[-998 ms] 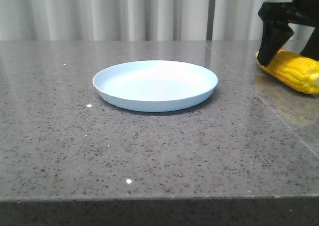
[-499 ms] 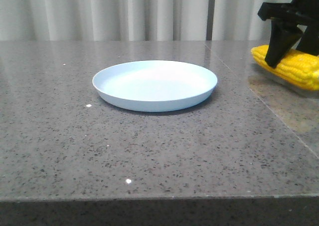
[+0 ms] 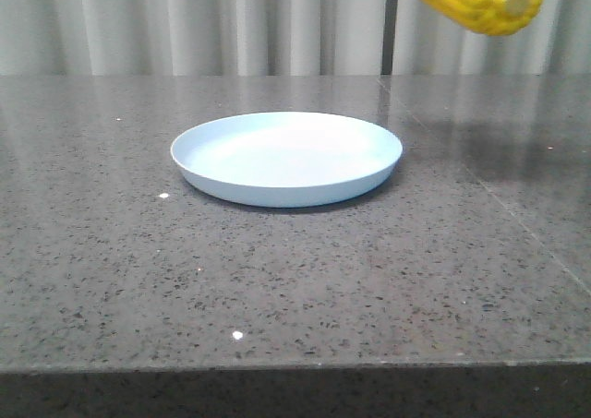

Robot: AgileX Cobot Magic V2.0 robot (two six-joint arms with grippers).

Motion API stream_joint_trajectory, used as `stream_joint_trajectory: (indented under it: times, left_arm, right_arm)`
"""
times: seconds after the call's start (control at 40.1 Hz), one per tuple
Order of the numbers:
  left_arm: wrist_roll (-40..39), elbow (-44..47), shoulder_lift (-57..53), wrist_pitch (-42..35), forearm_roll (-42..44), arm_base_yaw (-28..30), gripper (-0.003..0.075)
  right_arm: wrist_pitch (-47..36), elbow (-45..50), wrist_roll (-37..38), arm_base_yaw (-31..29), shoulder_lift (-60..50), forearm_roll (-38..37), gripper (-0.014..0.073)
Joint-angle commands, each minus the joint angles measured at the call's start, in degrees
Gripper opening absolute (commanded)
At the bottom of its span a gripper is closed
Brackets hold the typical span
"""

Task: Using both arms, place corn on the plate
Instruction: 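Lift the corn with the right gripper and carry it over the plate, then lower the corn onto the plate, open the right gripper, withdraw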

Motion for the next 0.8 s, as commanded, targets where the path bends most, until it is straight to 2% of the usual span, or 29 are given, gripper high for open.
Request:
stream_joint_trajectory:
  times: [0.0, 0.125, 0.25, 0.424, 0.474, 0.549, 0.724, 0.774]
  left_arm:
    - [-0.52, -1.38, 0.64, -4.22, -0.25, 0.08, -0.002]
    - [-0.52, -1.38, 0.64, -4.22, -0.25, 0.08, -0.002]
    - [-0.52, -1.38, 0.64, -4.22, -0.25, 0.08, -0.002]
    - [-0.52, -1.38, 0.64, -4.22, -0.25, 0.08, -0.002]
    - [-0.52, -1.38, 0.64, -4.22, -0.25, 0.08, -0.002]
    - [-0.52, -1.38, 0.64, -4.22, -0.25, 0.08, -0.002]
    - [-0.52, -1.38, 0.64, -4.22, -0.25, 0.08, -0.002]
    - [-0.52, -1.38, 0.64, -4.22, -0.25, 0.08, -0.002]
  right_arm:
    - [-2.77, -2.64, 6.4, 5.72, 0.57, -4.01, 0.0151]
    - [-5.07, -3.73, 11.69, 10.28, 5.49, -4.92, 0.0151]
    - [-7.59, -3.85, 14.84, 11.95, 9.09, -4.92, 0.0151]
    - [-8.52, -3.85, 15.03, 12.46, 12.09, -3.24, 0.0156]
    - [-8.15, -3.85, 15.03, 12.54, 12.41, -2.77, 0.0181]
    - [-7.99, -3.85, 15.03, 12.65, 12.88, -2.31, 0.026]
    - [-7.87, -3.98, 15.08, 12.65, 12.91, -1.35, 0.0551]
    - [-7.7, -4.29, 15.08, 12.65, 12.3, -1.41, 0.0594]
